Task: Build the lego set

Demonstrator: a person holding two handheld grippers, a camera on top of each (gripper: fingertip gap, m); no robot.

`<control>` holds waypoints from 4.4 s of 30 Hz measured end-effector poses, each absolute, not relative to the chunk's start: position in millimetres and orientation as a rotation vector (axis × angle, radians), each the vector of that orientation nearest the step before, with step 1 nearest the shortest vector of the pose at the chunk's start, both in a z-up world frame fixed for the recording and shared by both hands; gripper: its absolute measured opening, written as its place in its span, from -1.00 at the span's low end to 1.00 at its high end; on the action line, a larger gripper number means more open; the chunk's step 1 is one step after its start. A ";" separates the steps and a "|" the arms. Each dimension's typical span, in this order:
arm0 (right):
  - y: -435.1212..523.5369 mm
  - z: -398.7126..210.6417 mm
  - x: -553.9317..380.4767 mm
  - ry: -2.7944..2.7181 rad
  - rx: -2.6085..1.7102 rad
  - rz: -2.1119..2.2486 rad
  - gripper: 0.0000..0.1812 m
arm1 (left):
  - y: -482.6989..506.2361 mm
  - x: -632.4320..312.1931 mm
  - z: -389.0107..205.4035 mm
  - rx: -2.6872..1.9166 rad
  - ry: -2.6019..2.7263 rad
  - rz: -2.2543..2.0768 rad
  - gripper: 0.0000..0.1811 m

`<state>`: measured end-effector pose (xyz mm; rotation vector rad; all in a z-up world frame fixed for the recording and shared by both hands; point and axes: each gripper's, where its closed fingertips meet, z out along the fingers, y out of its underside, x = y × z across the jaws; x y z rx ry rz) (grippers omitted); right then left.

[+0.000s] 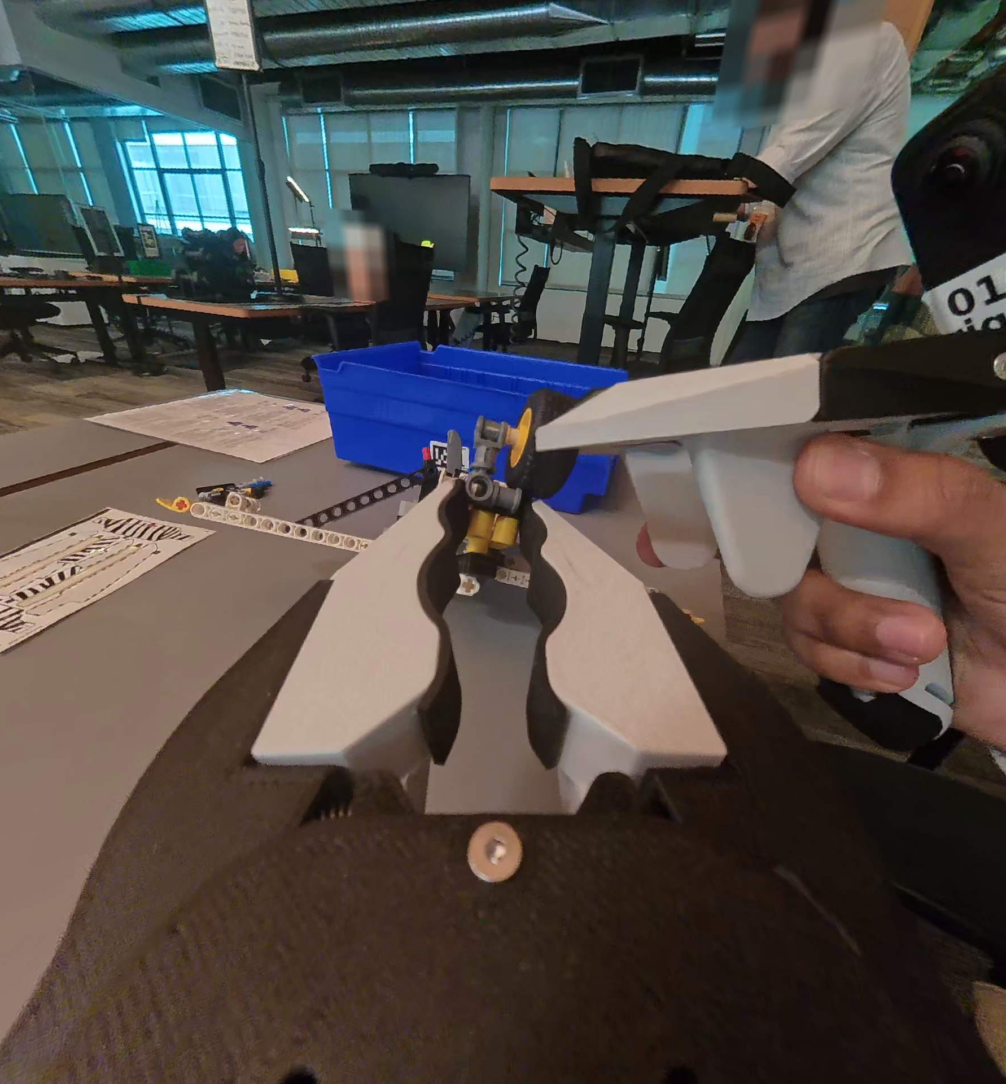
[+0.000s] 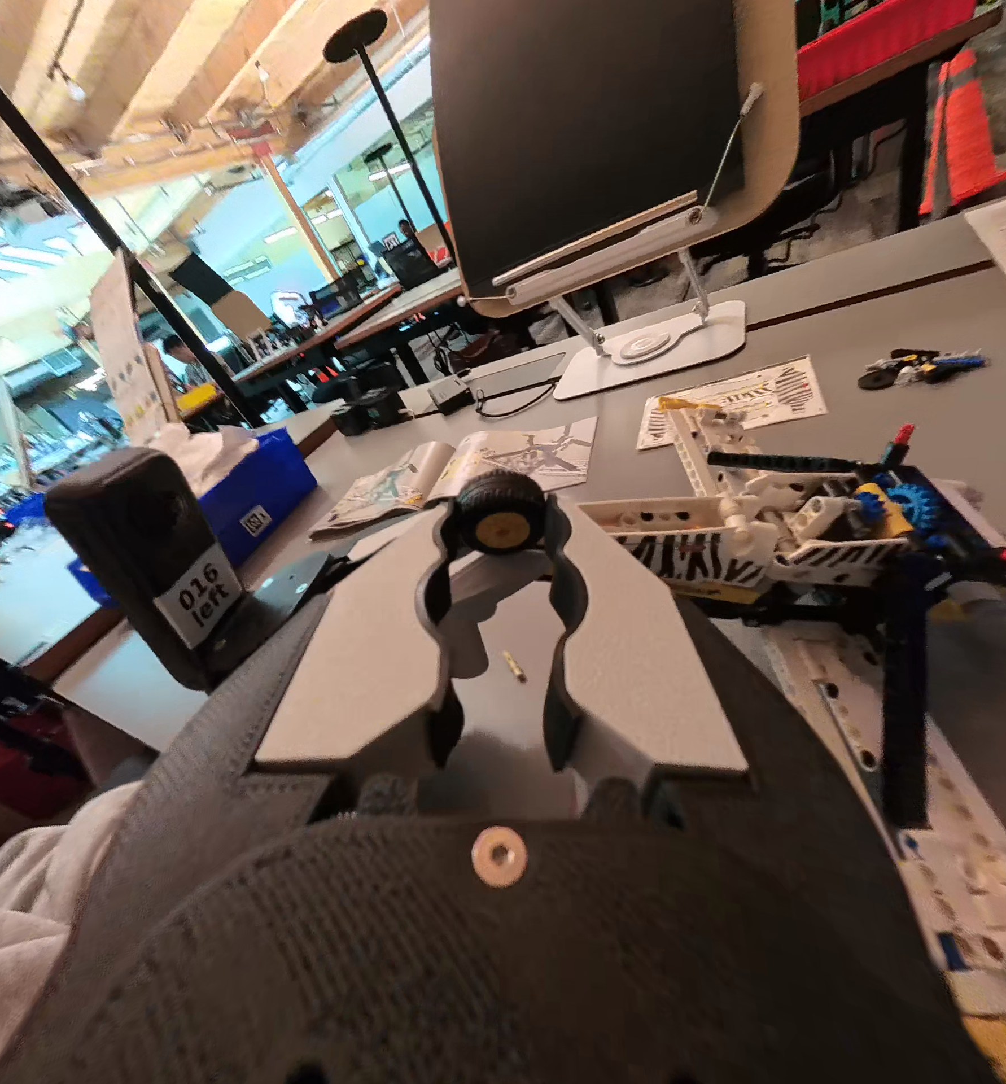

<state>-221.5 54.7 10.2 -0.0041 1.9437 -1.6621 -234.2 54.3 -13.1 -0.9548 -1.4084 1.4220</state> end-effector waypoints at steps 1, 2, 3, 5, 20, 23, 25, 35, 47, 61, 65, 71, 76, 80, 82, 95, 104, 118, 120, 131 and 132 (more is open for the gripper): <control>54.2 10.2 -222.0 1.939 0.003 -1.650 -0.69 | 54.3 -234.4 -13.5 -0.952 -1.410 1.420 -0.82; 53.8 10.4 -222.1 1.942 -0.001 -1.653 -0.69 | 54.2 -234.4 -13.2 -0.945 -1.406 1.416 -0.83; 53.6 11.3 -221.0 1.942 -0.007 -1.657 -0.69 | 53.8 -234.0 -13.4 -0.940 -1.406 1.411 -0.83; 52.6 11.9 -219.6 1.931 0.009 -1.653 -0.68 | 53.3 -233.3 -13.8 -0.934 -1.411 1.411 -0.83; 49.9 12.9 -215.6 1.939 -0.050 -1.693 -0.68 | 53.6 -231.6 -14.7 -0.927 -1.414 1.398 -0.83; 52.8 11.5 -215.4 2.013 -0.168 -1.685 -0.58 | 55.7 -232.6 -14.4 -0.951 -1.408 1.419 -0.83; 56.7 8.9 -216.1 2.087 -0.277 -1.641 -0.41 | 56.1 -233.0 -14.6 -0.952 -1.407 1.417 -0.83; 62.1 36.7 -222.2 2.146 -1.975 -1.593 -0.32 | 59.9 -234.5 -14.4 -0.992 -1.391 1.431 -0.83; 57.8 -3.8 -206.6 1.991 -2.662 -0.731 -0.59 | 61.2 -234.0 -14.5 -1.001 -1.385 1.415 -0.83; 57.8 -10.6 -212.4 1.975 -2.854 -0.518 -0.69 | 60.2 -233.6 -15.5 -0.998 -1.393 1.407 -0.83; 58.4 -11.4 -213.4 1.976 -2.858 -0.470 -0.69 | 60.9 -234.5 -16.6 -1.008 -1.397 1.407 -0.83; 59.2 -12.5 -214.7 1.985 -2.835 -0.412 -0.70 | 61.3 -235.2 -17.6 -1.008 -1.400 1.397 -0.83; 57.6 -12.9 -213.9 1.992 -2.811 -0.423 -0.73 | 61.0 -235.1 -18.1 -1.003 -1.404 1.390 -0.83; 57.7 -12.5 -213.9 1.995 -2.807 -0.427 -0.73 | 60.8 -234.9 -17.7 -1.001 -1.404 1.393 -0.83; 56.9 -12.5 -213.3 2.001 -2.813 -0.441 -0.73 | 59.9 -234.1 -17.7 -0.991 -1.406 1.387 -0.83; 56.2 -12.5 -213.2 2.116 -2.639 -0.648 -0.73 | 59.9 -234.4 -19.1 -0.963 -1.420 1.357 -0.83; 53.0 -7.8 -216.1 2.220 -2.362 -0.882 -0.72 | 57.1 -233.8 -18.3 -0.955 -1.419 1.383 -0.83; 68.9 13.9 -224.1 2.380 -1.288 -1.801 -0.54 | 59.8 -234.9 -18.0 -0.959 -1.410 1.410 -0.83; 70.7 16.8 -224.4 2.330 -1.188 -1.933 -0.56 | 60.5 -235.3 -18.6 -0.959 -1.406 1.404 -0.83; 62.6 3.1 -215.9 2.311 -1.149 -2.030 -0.62 | 62.9 -238.0 -21.6 -0.956 -1.399 1.346 -0.83; 61.9 3.9 -217.2 2.310 -1.129 -2.045 -0.67 | 63.1 -238.1 -21.4 -0.953 -1.395 1.340 -0.83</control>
